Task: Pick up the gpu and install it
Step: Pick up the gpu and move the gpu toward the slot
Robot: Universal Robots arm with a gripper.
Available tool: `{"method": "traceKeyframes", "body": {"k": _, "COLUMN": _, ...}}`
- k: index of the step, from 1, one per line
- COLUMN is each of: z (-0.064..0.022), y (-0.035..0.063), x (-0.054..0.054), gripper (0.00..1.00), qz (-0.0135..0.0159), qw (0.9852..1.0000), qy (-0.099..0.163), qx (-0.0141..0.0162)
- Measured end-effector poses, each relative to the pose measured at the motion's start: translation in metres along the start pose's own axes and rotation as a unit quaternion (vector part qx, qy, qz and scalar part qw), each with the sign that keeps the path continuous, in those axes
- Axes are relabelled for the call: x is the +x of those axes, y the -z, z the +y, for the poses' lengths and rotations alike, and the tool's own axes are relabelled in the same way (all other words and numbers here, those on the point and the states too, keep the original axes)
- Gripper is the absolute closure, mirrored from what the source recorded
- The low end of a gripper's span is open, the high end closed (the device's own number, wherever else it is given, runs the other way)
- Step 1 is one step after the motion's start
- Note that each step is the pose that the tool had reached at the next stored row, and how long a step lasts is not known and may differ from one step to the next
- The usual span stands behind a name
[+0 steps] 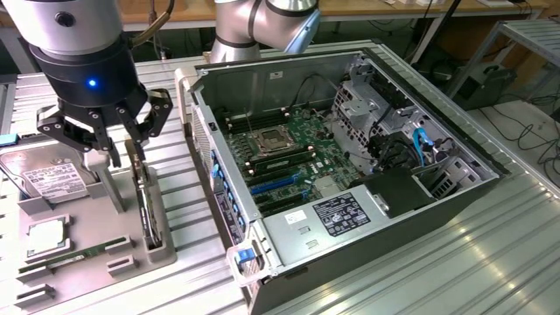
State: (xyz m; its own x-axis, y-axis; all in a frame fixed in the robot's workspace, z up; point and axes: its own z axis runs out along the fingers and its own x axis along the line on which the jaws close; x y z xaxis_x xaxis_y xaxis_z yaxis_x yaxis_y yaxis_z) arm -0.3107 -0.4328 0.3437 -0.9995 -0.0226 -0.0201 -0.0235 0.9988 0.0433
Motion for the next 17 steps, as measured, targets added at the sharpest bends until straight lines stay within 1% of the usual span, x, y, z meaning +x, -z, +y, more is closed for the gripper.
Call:
{"method": "traceKeyframes", "body": {"k": 6, "z": -0.0045, "y": -0.0045, "x": 0.0002, "gripper": 0.64, "qz": 0.0000, "qw": 1.0000, "qy": 0.000, "qx": 0.0000}}
{"method": "traceKeyframes", "body": {"k": 17, "z": -0.0095, "y": -0.0101, "x": 0.0005, "gripper": 0.64, "qz": 0.0000, "qw": 1.0000, "qy": 0.000, "qx": 0.0000}}
